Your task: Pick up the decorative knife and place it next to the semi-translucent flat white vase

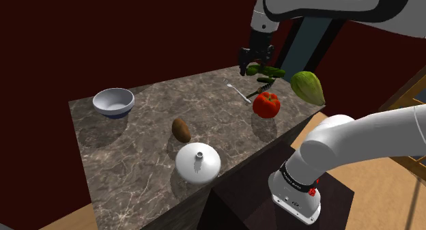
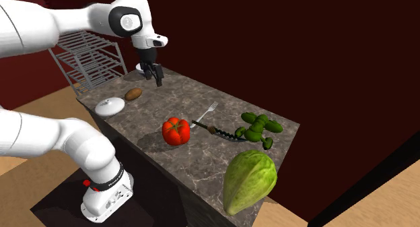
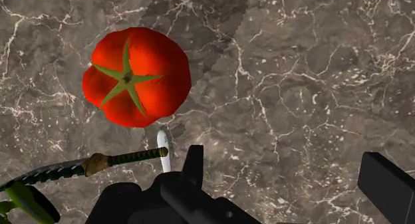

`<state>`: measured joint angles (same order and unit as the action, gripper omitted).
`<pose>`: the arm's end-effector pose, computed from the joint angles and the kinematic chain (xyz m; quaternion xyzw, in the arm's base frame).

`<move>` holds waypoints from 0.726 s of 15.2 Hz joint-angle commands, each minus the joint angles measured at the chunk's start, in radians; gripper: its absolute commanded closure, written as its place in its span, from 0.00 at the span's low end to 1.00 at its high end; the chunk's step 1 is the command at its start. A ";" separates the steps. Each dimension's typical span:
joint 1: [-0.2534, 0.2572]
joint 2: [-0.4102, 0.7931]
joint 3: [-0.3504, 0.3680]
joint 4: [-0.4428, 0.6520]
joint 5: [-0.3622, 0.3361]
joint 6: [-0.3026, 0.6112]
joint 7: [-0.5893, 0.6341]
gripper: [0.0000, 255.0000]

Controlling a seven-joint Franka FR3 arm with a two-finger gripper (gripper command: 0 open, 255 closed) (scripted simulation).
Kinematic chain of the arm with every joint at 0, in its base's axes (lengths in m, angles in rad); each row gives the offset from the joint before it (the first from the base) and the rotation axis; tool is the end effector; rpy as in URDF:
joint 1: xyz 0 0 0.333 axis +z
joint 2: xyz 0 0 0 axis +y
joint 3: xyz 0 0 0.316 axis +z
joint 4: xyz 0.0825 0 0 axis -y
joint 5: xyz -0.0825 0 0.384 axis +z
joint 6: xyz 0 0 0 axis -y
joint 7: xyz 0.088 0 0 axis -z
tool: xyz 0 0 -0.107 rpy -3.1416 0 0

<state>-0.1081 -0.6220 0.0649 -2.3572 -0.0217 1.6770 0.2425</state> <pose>0.3569 -0.0139 0.5441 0.9882 -0.1473 -0.0267 0.0323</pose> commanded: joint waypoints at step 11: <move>-0.189 0.362 0.049 0.066 -0.193 0.219 0.428 0.00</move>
<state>-0.2832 -0.2962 0.1103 -2.3107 -0.1957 1.8881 0.6269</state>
